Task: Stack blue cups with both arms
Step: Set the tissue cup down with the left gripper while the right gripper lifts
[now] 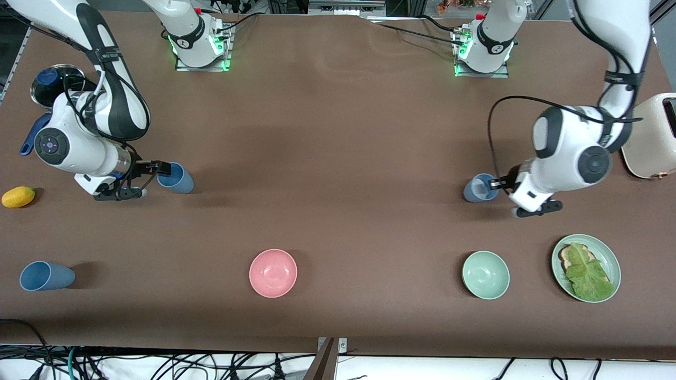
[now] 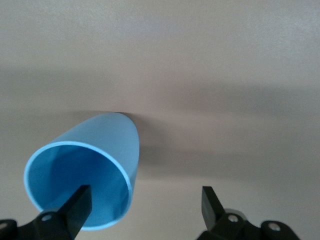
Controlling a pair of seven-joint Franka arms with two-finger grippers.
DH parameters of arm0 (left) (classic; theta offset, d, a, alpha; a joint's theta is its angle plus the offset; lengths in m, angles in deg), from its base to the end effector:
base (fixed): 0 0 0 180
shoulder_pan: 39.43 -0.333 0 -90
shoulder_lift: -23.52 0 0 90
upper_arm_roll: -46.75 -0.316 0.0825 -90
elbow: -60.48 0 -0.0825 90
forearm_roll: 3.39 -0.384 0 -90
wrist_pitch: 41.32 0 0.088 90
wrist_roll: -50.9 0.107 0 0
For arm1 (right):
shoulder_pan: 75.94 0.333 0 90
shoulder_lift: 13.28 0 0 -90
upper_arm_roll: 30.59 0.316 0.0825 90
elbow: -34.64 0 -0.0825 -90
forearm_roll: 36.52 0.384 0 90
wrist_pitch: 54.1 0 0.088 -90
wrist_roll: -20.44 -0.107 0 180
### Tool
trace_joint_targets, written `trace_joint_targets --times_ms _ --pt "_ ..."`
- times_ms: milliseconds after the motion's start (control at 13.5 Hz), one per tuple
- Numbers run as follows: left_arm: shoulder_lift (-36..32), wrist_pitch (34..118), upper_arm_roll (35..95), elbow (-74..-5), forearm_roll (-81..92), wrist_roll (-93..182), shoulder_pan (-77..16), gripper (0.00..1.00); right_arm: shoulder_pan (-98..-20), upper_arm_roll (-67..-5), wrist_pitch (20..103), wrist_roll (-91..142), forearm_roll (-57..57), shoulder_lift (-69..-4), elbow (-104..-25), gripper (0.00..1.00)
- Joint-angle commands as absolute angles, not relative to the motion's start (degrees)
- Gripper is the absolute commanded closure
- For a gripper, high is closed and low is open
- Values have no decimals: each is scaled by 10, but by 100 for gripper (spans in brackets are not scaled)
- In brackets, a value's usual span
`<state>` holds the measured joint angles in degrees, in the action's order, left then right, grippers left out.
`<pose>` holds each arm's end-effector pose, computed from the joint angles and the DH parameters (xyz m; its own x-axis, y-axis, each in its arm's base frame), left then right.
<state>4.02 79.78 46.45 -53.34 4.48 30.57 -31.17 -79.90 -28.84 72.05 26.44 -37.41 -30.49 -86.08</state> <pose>0.5764 -0.0871 0.2770 0.9292 0.2847 -0.2357 0.2969 -0.9548 0.0171 0.5547 -0.0220 0.2580 0.9762 0.0766 -0.2030 0.0740 -0.9971 -0.0200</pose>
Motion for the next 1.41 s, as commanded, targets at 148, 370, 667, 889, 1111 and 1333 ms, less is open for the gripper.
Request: trace_joint_targets --times_ms 148,370,667,889,1111,1333 --pt "18 783 485 -470 53 51 -181 100 -804 -287 728 275 -372 -307 -868 31" --pt "-45 789 485 -403 55 -37 -105 100 -804 -287 725 273 -371 -308 -868 59" --pt "-92 832 485 -366 54 -72 -64 100 -804 -286 722 272 -371 -309 -867 87" --pt "-89 830 485 -366 52 -65 -69 1 -804 -286 720 270 -371 -309 -865 96" --pt "-75 812 472 -352 40 -64 -93 0 -803 -285 704 269 -371 -308 -849 100" --pt "-71 704 470 -294 38 -15 -138 0 -798 -282 622 267 -371 -309 -787 100"
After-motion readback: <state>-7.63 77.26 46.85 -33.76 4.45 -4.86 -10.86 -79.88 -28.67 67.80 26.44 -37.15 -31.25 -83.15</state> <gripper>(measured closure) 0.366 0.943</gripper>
